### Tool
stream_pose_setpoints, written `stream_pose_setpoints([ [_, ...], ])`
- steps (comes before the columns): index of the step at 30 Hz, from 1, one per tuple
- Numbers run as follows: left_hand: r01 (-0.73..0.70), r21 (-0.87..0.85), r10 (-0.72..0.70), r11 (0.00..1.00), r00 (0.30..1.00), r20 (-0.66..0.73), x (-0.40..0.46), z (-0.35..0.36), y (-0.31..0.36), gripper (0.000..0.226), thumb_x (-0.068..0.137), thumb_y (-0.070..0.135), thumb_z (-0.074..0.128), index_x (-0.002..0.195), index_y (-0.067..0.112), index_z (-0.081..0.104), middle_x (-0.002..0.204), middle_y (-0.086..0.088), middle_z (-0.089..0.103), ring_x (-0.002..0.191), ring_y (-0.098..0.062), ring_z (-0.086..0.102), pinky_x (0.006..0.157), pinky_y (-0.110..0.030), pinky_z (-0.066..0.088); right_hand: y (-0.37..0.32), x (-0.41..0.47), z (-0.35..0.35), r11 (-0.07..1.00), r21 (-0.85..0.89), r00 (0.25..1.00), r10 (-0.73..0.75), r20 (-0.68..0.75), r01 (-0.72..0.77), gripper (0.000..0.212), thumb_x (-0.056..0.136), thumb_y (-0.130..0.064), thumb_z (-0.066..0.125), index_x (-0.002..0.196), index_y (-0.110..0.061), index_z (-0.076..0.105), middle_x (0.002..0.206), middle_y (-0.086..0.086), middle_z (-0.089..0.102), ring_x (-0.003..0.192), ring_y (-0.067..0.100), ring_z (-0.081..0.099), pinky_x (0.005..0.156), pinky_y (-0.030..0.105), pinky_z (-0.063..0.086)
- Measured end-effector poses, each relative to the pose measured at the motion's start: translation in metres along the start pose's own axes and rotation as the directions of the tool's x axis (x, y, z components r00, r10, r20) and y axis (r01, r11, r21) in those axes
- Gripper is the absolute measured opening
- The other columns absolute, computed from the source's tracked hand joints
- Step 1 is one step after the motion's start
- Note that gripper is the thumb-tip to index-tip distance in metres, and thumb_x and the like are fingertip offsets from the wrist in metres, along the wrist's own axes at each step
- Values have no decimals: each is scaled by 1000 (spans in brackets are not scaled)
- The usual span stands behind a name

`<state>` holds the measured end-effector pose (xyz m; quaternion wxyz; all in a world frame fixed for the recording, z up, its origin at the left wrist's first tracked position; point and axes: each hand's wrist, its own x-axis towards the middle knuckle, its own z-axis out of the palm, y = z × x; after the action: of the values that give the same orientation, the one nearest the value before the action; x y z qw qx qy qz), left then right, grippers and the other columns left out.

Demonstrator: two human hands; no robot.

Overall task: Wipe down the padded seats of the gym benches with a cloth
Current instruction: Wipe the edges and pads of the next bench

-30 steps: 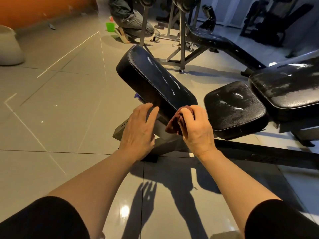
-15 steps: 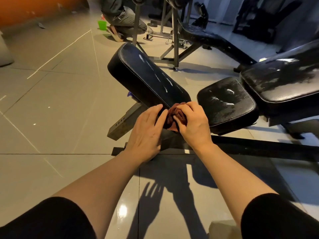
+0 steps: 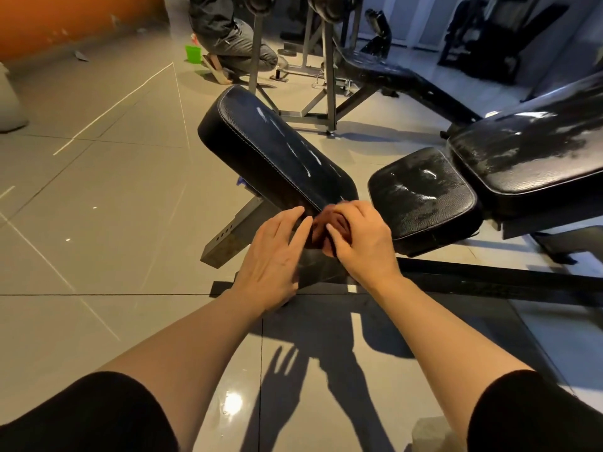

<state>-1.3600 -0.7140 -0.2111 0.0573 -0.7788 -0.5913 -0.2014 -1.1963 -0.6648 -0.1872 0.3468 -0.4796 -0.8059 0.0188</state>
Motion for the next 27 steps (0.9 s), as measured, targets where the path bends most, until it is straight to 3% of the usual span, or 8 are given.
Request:
stream_pose_setpoints([
  [5, 5, -40, -6, 999, 999, -37, 0, -1, 1, 96, 63, 18, 82, 144, 1, 33, 148, -17, 33, 136, -29, 28, 113, -39, 26, -15, 13, 7, 994, 110, 999, 14, 32, -17, 36, 89, -17, 65, 125, -14, 59, 121, 7, 52, 110, 19, 51, 91, 24, 44],
  [8, 17, 5, -17, 1000, 1000, -16, 2, 1, -1, 99, 59, 18, 86, 142, 0, 35, 148, -18, 33, 135, -30, 28, 111, -37, 24, 8, 11, -7, 966, 137, 975, 211, 69, -218, 21, 89, -14, 61, 109, -15, 68, 103, 1, 55, 99, 19, 55, 81, 20, 41],
  [11, 34, 16, -34, 999, 999, -2, 3, 2, 0, 98, 60, 17, 87, 142, 0, 36, 148, -18, 34, 136, -32, 32, 110, -38, 29, 17, 12, -11, 932, 32, 931, 360, 63, -362, 16, 91, -17, 56, 98, -14, 70, 94, 0, 52, 93, 22, 55, 77, 27, 37],
  [13, 38, 14, -38, 999, 999, -15, 4, 0, 1, 96, 60, 17, 87, 141, 0, 38, 146, -18, 36, 134, -32, 35, 109, -39, 32, 8, 18, -7, 948, -18, 946, 317, 62, -317, 19, 92, -19, 55, 106, -15, 67, 102, 0, 51, 95, 16, 51, 79, 24, 36],
  [16, 23, -25, -24, 999, 998, -53, 5, -3, 3, 91, 63, 14, 84, 140, -1, 37, 143, -19, 38, 131, -32, 37, 109, -39, 34, -19, 29, -1, 982, 122, 989, 144, -18, -141, 37, 88, -12, 62, 125, -15, 56, 122, 7, 49, 106, 15, 50, 84, 18, 40],
  [19, 60, -54, -64, 997, 994, -92, 7, -6, 2, 85, 66, 11, 78, 139, -1, 35, 141, -18, 38, 128, -29, 37, 110, -38, 34, -31, 33, 4, 987, 158, 997, 42, -64, -32, 37, 87, -12, 66, 122, -16, 57, 126, 10, 47, 110, 16, 48, 86, 14, 41],
  [22, 64, -46, -69, 997, 993, -95, 7, -6, 1, 85, 67, 11, 77, 140, -1, 35, 141, -18, 38, 128, -29, 37, 110, -36, 31, -27, 32, 4, 991, 103, 997, 82, -13, -80, 31, 92, -16, 61, 123, -19, 62, 125, 4, 53, 113, 18, 51, 92, 24, 44],
  [27, 103, -15, -104, 995, 994, -39, 7, -6, 8, 90, 71, 17, 79, 144, 1, 29, 147, -18, 30, 135, -31, 31, 113, -37, 27, -7, 19, -4, 968, 15, 967, 251, 46, -252, 27, 92, -12, 56, 116, -19, 65, 114, 0, 54, 105, 17, 52, 87, 27, 47],
])
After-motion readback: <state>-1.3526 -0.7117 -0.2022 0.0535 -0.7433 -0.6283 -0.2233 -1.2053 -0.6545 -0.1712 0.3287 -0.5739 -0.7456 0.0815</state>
